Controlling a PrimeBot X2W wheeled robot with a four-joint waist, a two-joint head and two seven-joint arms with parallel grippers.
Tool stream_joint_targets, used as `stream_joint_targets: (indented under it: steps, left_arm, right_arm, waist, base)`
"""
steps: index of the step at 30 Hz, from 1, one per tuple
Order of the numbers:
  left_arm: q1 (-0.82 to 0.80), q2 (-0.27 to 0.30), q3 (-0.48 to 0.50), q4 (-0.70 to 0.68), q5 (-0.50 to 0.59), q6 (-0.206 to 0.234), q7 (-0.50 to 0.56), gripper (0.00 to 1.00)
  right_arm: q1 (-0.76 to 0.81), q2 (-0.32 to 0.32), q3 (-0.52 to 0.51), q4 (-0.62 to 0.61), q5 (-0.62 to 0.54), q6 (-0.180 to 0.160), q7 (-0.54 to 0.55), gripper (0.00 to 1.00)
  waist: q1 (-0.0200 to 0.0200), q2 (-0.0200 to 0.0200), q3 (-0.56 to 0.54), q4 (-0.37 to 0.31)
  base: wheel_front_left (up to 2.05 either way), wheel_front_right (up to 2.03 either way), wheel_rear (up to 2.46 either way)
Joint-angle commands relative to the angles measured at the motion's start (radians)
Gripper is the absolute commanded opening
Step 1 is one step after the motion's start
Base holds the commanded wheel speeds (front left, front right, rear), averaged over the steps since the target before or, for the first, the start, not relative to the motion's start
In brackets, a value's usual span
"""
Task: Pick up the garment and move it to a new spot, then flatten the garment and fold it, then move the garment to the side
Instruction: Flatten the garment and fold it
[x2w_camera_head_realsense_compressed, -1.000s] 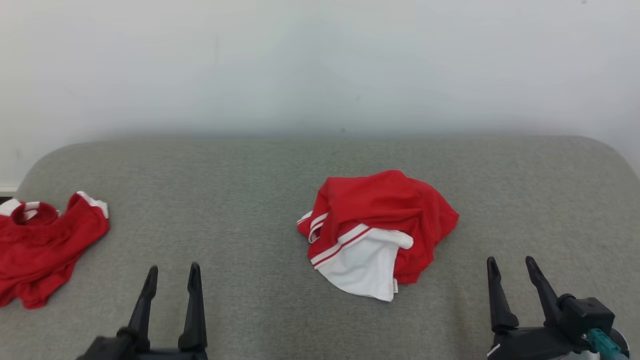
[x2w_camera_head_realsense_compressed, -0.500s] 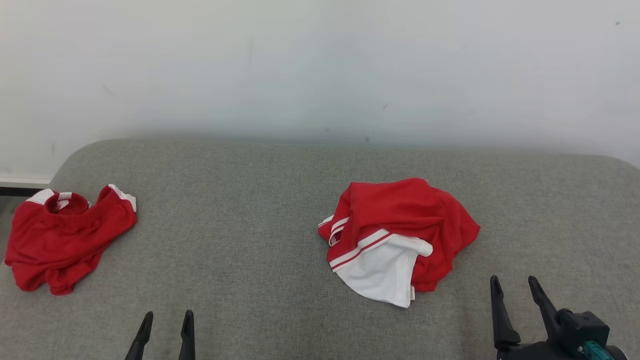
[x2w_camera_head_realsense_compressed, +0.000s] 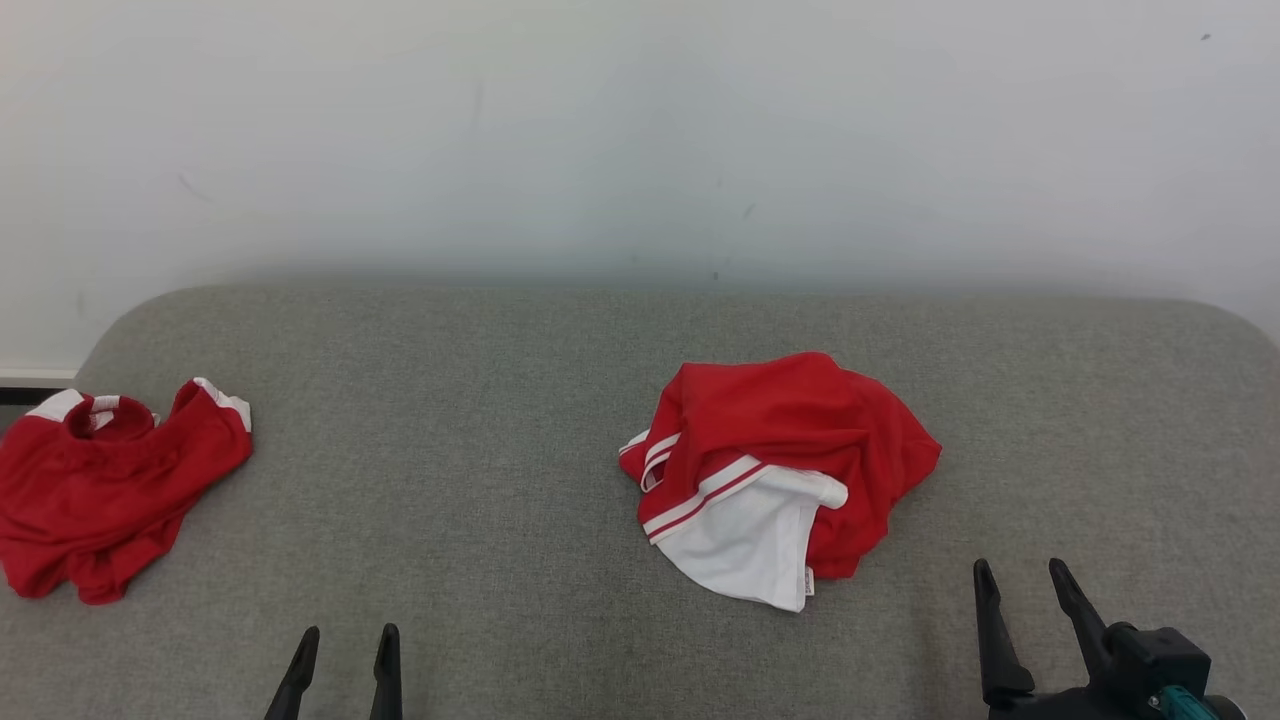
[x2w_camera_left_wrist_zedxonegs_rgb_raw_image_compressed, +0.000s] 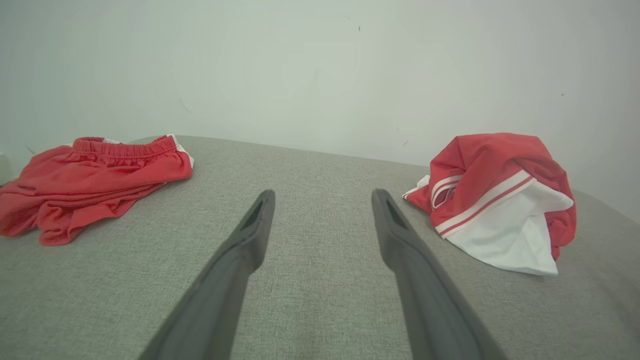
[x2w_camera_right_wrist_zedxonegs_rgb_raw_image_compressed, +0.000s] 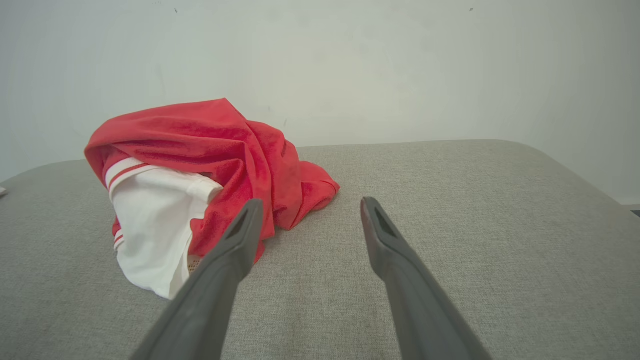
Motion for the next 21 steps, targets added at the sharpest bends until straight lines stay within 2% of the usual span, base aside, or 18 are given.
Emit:
stream_joint_targets:
  steps: [1, 12, 21]
  left_arm:
    - [-0.012, -0.003, -0.001, 0.004, 0.004, -0.003, -0.003, 1.0]
    - [-0.031, -0.011, -0.021, 0.04, -0.007, -0.008, -0.003, 1.0]
    - [-0.137, 0.0, -0.096, 0.182, -0.077, -0.006, 0.016, 1.0]
  right_arm:
    - [-0.002, -0.001, 0.002, -0.001, 0.0, -0.002, 0.001, 1.0]
    - [-0.004, -0.001, 0.014, -0.008, 0.006, -0.002, 0.009, 1.0]
    - [-0.017, -0.001, 0.032, -0.03, -0.007, -0.002, 0.031, 1.0]
  waist:
    - [0.0, 0.0, 0.001, -0.002]
    - [0.0, 0.0, 0.009, -0.029]
    - [0.0, 0.0, 0.017, -0.135]
  base:
    - [0.0, 0.0, 0.0]
    - [0.0, 0.0, 0.0]
    - [0.0, 0.0, 0.0]
